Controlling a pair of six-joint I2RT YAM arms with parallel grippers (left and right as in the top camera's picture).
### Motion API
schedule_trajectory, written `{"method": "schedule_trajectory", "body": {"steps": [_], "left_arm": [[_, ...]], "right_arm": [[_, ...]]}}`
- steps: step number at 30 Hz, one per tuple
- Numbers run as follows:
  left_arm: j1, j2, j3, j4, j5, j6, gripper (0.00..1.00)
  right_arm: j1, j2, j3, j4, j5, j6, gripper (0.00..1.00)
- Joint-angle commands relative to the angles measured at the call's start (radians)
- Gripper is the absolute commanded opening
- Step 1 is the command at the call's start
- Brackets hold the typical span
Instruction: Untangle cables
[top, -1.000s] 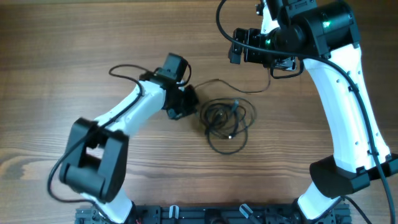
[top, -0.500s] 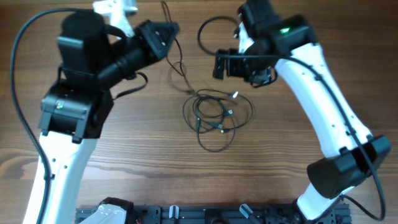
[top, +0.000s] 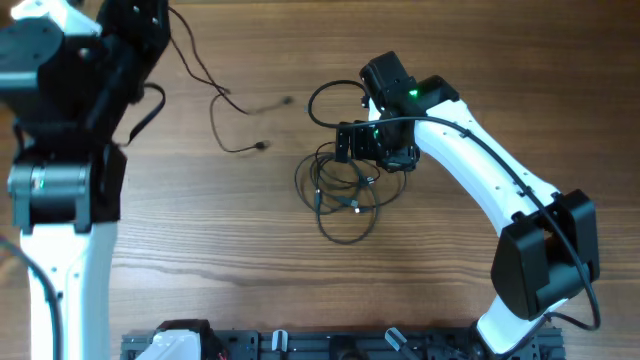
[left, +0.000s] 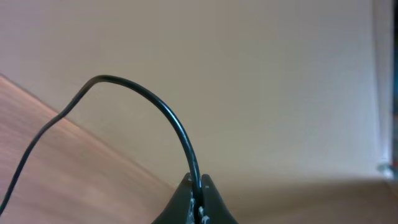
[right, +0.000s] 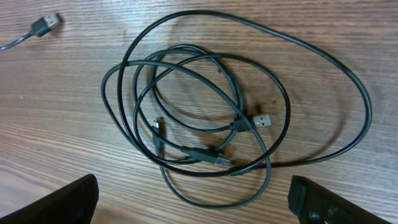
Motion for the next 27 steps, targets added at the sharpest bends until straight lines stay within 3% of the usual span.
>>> {"method": "schedule_trajectory", "body": {"steps": [1, 7, 10, 12, 14, 18, 21, 22, 23, 25, 26, 27], "left_arm": [[0.006, 0.063, 0.006, 0.114, -0.138, 0.032, 0.04], [0.006, 0.148, 0.006, 0.195, -0.188, 0.031, 0.04], [-0.058, 0.188, 0.006, 0.311, 0.056, 0.194, 0.04], [-0.119, 0.197, 0.006, 0.31, 0.066, 0.333, 0.04], [-0.135, 0.23, 0.006, 0.314, 0.062, 0.367, 0.04], [-0.077, 0.349, 0.006, 0.337, -0.05, 0.426, 0.04], [0.073, 0.422, 0.006, 0.446, -0.335, 0.58, 0.04], [0.123, 0.427, 0.006, 0.468, -0.447, 0.663, 0.13], [0.164, 0.437, 0.006, 0.474, -0.507, 0.711, 0.67], [0.241, 0.47, 0.006, 0.426, -0.512, 0.795, 0.76], [0.286, 0.49, 0.006, 0.366, -0.515, 0.793, 0.89], [0.315, 0.501, 0.006, 0.32, -0.515, 0.78, 0.88]], "right_arm": [[0.009, 0.006, 0.001, 0.0, -0.009, 0.019, 1.0], [0.009, 0.006, 0.001, 0.011, -0.01, 0.021, 1.0], [0.009, 0.006, 0.001, 0.022, -0.01, 0.022, 1.0], [0.01, 0.006, 0.001, 0.022, -0.01, 0.022, 1.0], [0.011, 0.006, 0.001, 0.022, -0.01, 0.022, 1.0], [0.012, 0.006, 0.001, 0.011, -0.01, 0.023, 1.0], [0.012, 0.006, 0.001, -0.042, -0.01, 0.019, 1.0], [0.012, 0.006, 0.001, -0.061, -0.01, 0.019, 1.0], [0.012, 0.006, 0.001, -0.067, -0.01, 0.019, 1.0], [0.012, 0.006, 0.001, -0.068, -0.01, 0.019, 1.0], [0.012, 0.006, 0.001, -0.068, -0.01, 0.019, 1.0], [0.012, 0.006, 0.001, -0.069, -0.01, 0.019, 1.0]]}}
